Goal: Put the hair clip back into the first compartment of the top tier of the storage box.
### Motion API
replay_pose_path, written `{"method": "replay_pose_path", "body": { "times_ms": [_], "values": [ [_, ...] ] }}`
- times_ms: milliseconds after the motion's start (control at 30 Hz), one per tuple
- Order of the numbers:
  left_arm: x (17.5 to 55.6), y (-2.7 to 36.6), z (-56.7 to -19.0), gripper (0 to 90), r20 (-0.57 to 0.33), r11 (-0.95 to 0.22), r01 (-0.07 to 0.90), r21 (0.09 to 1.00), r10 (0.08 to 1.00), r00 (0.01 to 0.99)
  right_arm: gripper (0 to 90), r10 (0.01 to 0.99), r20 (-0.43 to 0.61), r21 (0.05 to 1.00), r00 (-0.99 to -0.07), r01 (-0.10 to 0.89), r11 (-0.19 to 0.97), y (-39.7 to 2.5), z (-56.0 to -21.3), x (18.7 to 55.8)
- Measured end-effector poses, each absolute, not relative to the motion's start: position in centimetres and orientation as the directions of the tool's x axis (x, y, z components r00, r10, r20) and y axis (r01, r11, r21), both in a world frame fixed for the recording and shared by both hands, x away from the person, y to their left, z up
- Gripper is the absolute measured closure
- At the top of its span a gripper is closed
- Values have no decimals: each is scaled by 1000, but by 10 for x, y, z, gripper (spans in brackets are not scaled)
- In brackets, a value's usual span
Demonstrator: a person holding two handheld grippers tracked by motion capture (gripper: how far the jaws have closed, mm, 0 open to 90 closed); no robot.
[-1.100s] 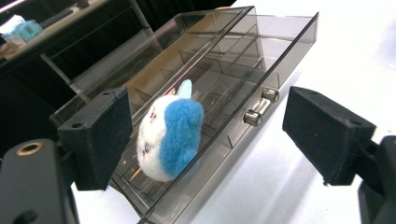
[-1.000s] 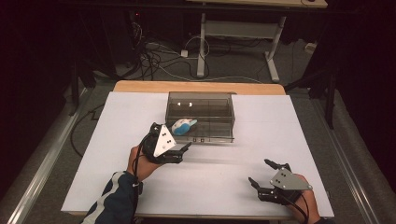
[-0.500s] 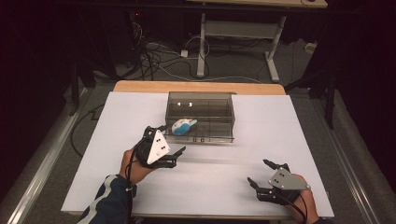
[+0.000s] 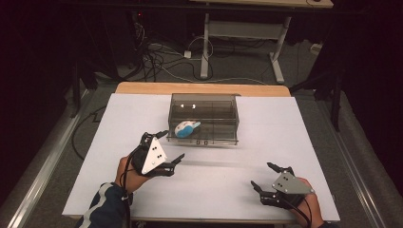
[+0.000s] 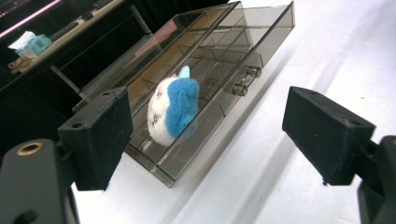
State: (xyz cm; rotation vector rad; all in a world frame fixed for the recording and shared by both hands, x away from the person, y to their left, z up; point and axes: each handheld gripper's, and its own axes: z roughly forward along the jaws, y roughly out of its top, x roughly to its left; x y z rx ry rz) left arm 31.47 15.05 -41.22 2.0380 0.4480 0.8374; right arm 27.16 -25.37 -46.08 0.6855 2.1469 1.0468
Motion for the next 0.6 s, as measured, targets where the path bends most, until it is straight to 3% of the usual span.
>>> {"method": "replay_pose_path", "body": {
  "times_ms": [600],
  "values": [
    [303,168,-418,157,396,-567,6,824,583,710,220,676,-335,812,-657,162,560,-251,-460,270]
  ]
}}
